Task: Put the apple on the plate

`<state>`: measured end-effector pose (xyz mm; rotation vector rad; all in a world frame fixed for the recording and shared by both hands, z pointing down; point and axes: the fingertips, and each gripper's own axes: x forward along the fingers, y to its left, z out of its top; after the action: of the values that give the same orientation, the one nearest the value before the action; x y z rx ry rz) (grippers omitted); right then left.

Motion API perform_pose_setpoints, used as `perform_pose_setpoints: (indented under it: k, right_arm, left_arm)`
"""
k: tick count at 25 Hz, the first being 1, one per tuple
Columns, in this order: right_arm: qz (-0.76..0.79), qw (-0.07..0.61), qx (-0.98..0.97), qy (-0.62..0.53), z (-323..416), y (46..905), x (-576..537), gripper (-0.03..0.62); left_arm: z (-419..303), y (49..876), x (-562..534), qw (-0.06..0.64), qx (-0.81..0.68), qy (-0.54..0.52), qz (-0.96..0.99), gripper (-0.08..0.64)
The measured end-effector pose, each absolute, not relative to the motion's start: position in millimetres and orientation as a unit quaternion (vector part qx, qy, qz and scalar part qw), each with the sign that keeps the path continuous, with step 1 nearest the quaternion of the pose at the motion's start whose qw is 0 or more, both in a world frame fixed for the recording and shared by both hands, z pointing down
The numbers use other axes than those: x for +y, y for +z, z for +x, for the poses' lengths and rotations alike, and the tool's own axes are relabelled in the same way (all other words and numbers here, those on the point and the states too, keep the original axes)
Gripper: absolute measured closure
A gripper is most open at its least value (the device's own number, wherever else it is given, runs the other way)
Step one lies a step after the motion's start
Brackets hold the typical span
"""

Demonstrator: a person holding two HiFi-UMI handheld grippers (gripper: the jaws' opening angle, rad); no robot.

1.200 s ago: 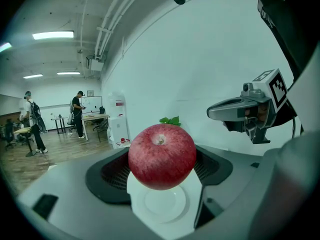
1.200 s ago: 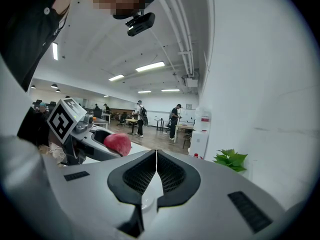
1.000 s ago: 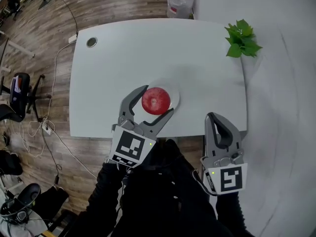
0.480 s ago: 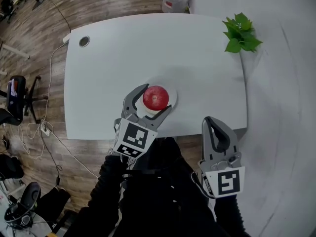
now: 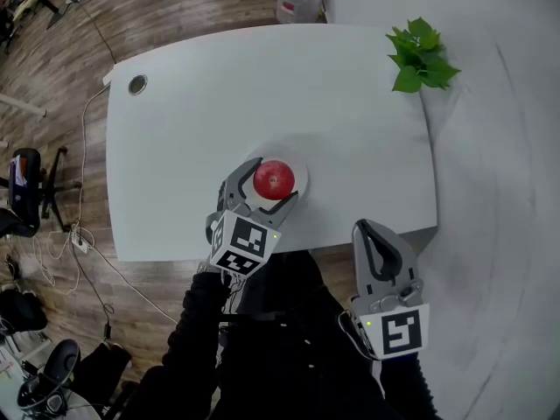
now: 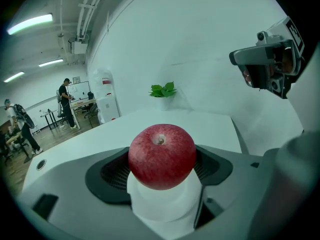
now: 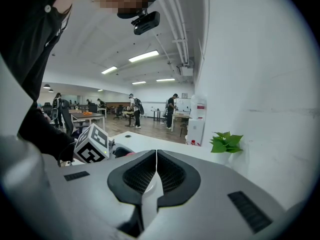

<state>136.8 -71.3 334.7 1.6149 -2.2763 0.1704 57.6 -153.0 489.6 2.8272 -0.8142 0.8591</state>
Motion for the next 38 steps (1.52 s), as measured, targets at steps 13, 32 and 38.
perform_pose_setpoints:
  k: [13,32,38]
  right_arm:
    - [0.568,0.191,-0.797,0.072,139.0,347.3,-62.7,0.549]
    - [0.559,0.210,-0.799,0.077,139.9,357.1,-55.4,0.549]
    - [0.557,0.209,-0.800,0.077,138.0,358.2,-54.5,0.551]
  left_arm:
    - [59.9,537.0,-155.7,0.039,-0.257,0.319,0.911,0.190]
    - [60.7,556.7,-157.9,0.004,-0.271,0.323,0.907,0.190]
    - [59.2,556.4,-159.1,0.032,-0.273,0.306,0.912,0.189]
